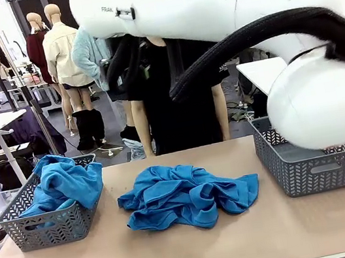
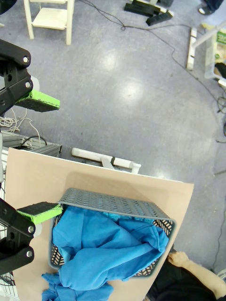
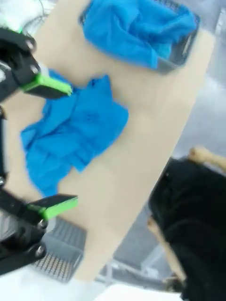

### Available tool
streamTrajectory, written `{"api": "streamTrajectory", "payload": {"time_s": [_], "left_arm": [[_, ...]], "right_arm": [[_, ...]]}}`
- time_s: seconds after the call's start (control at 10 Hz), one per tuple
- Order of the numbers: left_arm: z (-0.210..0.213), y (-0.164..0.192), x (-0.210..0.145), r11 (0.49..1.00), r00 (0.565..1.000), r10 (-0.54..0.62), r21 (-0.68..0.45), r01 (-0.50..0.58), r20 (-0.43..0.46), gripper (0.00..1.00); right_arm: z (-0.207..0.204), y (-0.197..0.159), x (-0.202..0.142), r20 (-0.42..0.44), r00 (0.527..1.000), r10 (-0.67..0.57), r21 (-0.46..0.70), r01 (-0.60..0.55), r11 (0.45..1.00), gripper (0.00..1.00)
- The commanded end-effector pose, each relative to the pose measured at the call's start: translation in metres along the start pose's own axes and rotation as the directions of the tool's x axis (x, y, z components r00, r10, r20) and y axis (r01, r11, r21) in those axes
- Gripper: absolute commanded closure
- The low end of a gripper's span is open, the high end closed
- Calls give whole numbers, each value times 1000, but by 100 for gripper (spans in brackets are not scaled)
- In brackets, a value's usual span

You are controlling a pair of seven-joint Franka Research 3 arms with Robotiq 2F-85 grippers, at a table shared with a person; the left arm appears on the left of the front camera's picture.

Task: Sort the tops and bottoms.
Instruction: Lift clothes from the center of the table with your left hand.

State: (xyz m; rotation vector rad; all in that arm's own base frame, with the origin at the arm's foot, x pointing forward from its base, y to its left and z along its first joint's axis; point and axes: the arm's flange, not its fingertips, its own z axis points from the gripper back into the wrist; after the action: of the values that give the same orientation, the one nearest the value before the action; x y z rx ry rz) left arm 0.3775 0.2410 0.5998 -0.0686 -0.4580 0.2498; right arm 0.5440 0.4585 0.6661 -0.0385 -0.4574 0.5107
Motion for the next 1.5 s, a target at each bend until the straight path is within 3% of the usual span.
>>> {"api": "streamTrajectory", "payload": {"time_s": [0.0, 0.1, 0.3, 0.5, 0.7, 0.8, 0.9, 1.2, 1.3, 1.4], "left_arm": [[1, -1, 1, 1000, 1000, -2, -2, 2, 4, 0], [1, -1, 1, 1000, 1000, -2, -2, 2, 4, 0], [1, -1, 1, 1000, 1000, -2, -2, 2, 4, 0], [1, -1, 1, 1000, 1000, -2, -2, 2, 4, 0], [1, -1, 1, 1000, 1000, -2, -2, 2, 4, 0], [1, -1, 1, 1000, 1000, -2, -2, 2, 4, 0], [1, -1, 1, 1000, 1000, -2, -2, 2, 4, 0], [1, -1, 1, 1000, 1000, -2, -2, 2, 4, 0], [1, -1, 1, 1000, 1000, -2, -2, 2, 4, 0], [1, -1, 1, 1000, 1000, -2, -2, 2, 4, 0]], "right_arm": [[14, -90, -103, -35, 982, -188, -181, 178, 967, 0], [21, -129, -151, -48, 955, -292, -263, 270, 926, 0], [10, -201, -244, -51, 850, -525, -297, 489, 820, 0], [-16, -245, -348, -44, 704, -709, -220, 685, 694, 0], [-31, -270, -406, 0, 502, -865, -217, 844, 490, 0], [-42, -274, -397, 61, 487, -871, -110, 871, 479, 0], [12, -273, -285, -94, 578, -811, -292, 762, 578, 0], [12, -273, -285, -94, 578, -811, -292, 762, 578, 0], [2, -269, -311, -59, 556, -829, -275, 789, 549, 0], [6, -303, -317, 18, 673, -739, -296, 710, 639, 0]]}}
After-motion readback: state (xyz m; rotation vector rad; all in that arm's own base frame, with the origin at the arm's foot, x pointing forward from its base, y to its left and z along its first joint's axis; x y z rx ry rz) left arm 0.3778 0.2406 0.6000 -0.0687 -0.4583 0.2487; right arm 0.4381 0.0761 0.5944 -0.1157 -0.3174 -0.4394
